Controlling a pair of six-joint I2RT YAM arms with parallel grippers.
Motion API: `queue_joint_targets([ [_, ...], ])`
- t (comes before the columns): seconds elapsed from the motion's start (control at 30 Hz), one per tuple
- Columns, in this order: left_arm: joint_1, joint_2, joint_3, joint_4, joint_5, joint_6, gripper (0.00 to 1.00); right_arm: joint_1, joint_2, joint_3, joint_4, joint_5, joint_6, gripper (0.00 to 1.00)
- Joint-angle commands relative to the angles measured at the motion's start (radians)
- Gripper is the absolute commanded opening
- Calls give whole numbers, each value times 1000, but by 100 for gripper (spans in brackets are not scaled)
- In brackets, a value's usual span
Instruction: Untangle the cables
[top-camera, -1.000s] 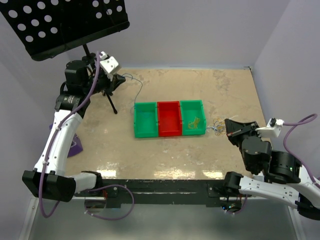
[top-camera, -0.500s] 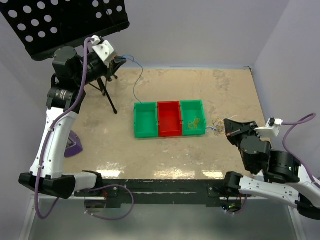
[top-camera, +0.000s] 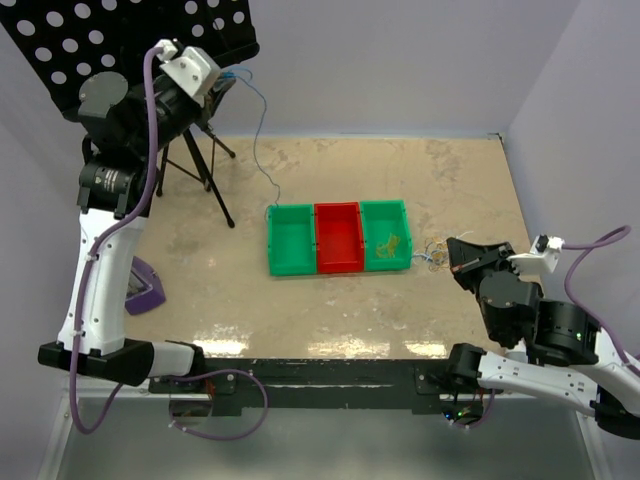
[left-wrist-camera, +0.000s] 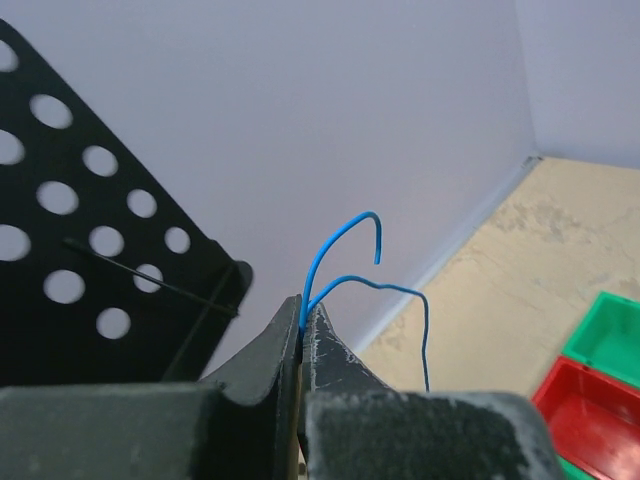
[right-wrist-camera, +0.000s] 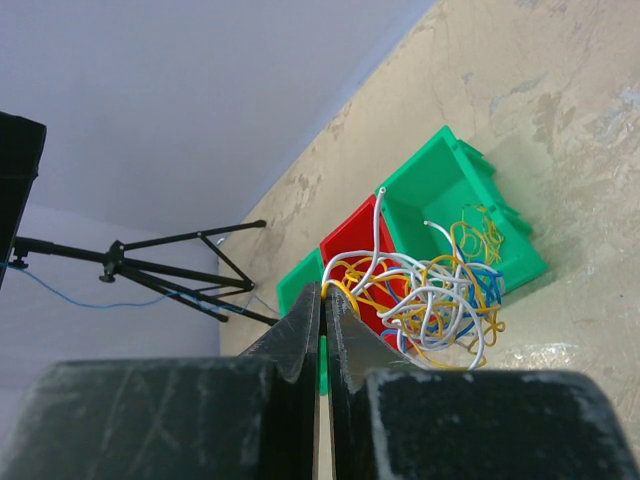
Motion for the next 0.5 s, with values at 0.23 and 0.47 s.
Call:
queue_joint_targets([
  [0.23, -4, 0, 68, 208, -360, -86, 0, 5, -1, -9, 11, -7, 39, 0],
  [0.47, -4, 20, 167, 328, -611, -62, 0, 5, 4, -7, 15, -7, 39, 0],
])
